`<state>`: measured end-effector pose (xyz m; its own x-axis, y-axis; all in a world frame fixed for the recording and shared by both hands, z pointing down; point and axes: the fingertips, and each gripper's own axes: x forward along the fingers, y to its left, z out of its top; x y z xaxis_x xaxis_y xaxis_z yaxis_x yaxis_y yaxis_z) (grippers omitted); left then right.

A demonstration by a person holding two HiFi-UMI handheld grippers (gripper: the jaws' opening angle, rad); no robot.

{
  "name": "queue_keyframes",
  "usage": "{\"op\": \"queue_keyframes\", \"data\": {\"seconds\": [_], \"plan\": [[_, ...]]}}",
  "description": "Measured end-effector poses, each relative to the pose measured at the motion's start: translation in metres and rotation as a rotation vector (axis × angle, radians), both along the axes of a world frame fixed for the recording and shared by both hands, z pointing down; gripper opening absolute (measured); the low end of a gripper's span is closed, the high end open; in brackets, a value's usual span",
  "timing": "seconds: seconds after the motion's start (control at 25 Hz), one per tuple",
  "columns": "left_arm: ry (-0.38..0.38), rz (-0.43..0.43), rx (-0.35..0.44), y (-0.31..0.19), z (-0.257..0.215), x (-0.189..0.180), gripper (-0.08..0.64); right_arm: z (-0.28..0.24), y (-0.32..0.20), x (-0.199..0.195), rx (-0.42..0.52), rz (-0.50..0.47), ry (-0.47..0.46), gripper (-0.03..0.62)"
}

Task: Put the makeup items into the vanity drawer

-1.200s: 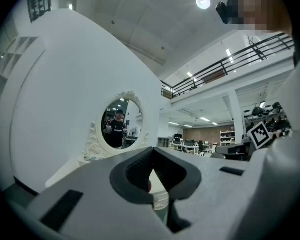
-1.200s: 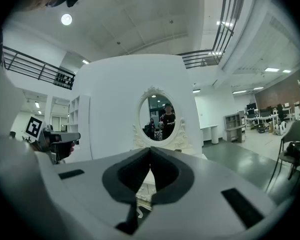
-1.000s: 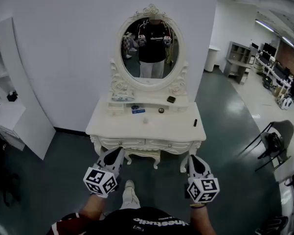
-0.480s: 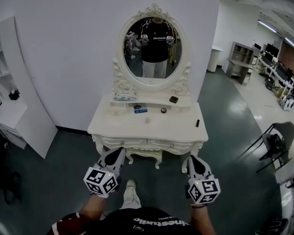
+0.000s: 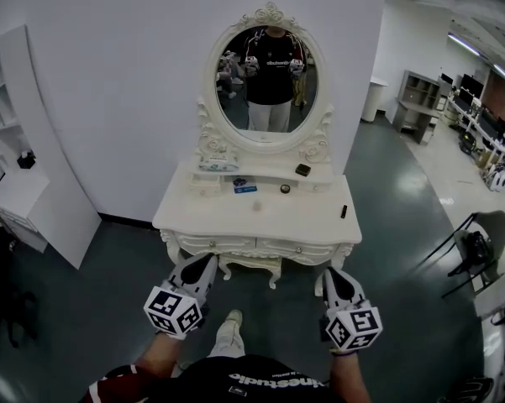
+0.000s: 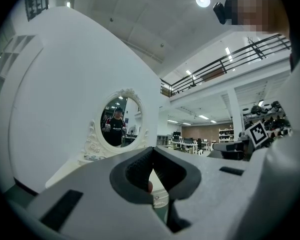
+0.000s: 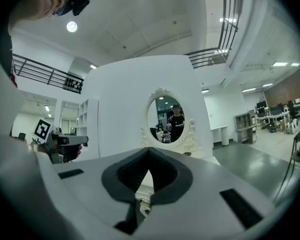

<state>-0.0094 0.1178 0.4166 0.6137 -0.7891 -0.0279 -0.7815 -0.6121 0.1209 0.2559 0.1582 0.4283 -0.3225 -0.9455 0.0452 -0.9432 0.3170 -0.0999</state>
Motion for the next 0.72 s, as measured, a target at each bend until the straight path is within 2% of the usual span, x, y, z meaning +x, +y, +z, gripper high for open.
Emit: {"op": "queue_keyframes", "data": {"seconds": [0.28, 0.4, 0.52, 0.72], "plan": [[0.000, -0.006, -0.026, -0.015, 0.005, -0.002, 0.006, 0.008, -0.017, 0.001, -0.047, 0.019, -0.012, 0.003], [-0.013, -0.004, -0.027, -0.027, 0.002, -0.002, 0.006, 0.006, -0.031, 0.000, -0.051, 0.037, 0.010, 0.003], [-0.034, -0.001, -0.015, -0.045, 0.001, -0.002, 0.006, 0.000, -0.048, 0.005, -0.035, 0.074, 0.034, 0.003], [-0.027, 0.010, -0.022, -0.087, 0.003, 0.001, 0.006, -0.001, -0.087, 0.010, -0.032, 0.114, 0.019, 0.003]]}}
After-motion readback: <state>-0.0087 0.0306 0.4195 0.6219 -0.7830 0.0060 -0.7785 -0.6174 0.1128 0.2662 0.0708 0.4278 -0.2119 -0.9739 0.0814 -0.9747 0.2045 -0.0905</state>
